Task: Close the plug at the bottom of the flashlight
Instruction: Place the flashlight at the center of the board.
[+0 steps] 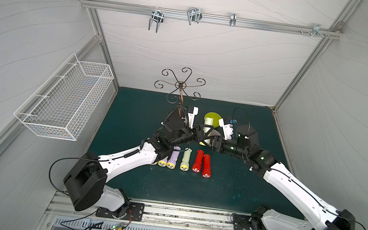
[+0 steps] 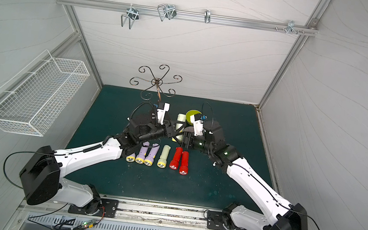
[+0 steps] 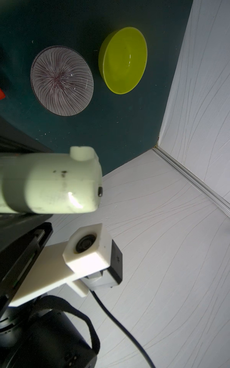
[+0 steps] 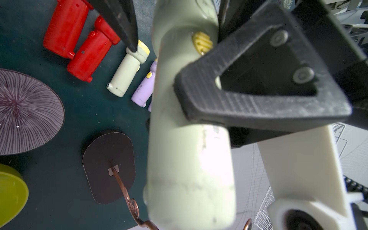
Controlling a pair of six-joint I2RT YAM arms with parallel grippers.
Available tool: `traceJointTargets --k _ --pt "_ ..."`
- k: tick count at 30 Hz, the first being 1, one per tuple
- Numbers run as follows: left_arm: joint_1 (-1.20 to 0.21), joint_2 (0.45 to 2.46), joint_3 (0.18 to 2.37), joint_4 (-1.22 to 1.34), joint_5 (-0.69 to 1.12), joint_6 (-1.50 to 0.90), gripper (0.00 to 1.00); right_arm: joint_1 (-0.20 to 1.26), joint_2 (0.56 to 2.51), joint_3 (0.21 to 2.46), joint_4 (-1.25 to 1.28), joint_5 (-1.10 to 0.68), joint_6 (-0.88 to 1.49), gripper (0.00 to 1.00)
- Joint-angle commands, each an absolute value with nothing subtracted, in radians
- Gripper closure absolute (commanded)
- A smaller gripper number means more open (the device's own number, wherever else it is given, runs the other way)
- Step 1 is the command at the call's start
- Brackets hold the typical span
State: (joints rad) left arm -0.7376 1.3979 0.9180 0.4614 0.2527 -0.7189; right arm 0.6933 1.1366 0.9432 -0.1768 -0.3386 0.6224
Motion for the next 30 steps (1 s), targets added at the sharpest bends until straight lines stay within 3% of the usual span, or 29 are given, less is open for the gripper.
traceJointTargets --k 1,8,10,14,16,18,30 --pt "-0.747 1.405 0.969 0.511 0.27 -0.722 1.0 0.688 1.147 0.942 -0.106 -0.354 0.637 0.41" --pt "-0.747 1.408 0.967 0.527 0.28 -0.736 0.98 0.681 1.158 0.941 -0.105 -0.366 0.641 0.61" --pt "-0.747 1.407 0.958 0.553 0.288 -0.735 0.79 0.679 1.166 0.948 -0.115 -0.373 0.637 0.68" --pt "-0.747 1.403 0.945 0.583 0.307 -0.723 0.42 0.676 1.175 0.952 -0.131 -0.389 0.626 1.0" --pt "-0.747 1.398 0.925 0.614 0.293 -0.733 0.27 0.676 1.173 0.956 -0.148 -0.39 0.614 1.0" --pt "-0.746 1.388 0.897 0.656 0.267 -0.735 0.01 0.674 1.167 0.964 -0.171 -0.384 0.6 1.0" --pt "-0.738 1.25 0.835 0.454 0.039 -0.541 0.0 0.533 1.089 0.972 -0.522 -0.32 0.448 1.0"
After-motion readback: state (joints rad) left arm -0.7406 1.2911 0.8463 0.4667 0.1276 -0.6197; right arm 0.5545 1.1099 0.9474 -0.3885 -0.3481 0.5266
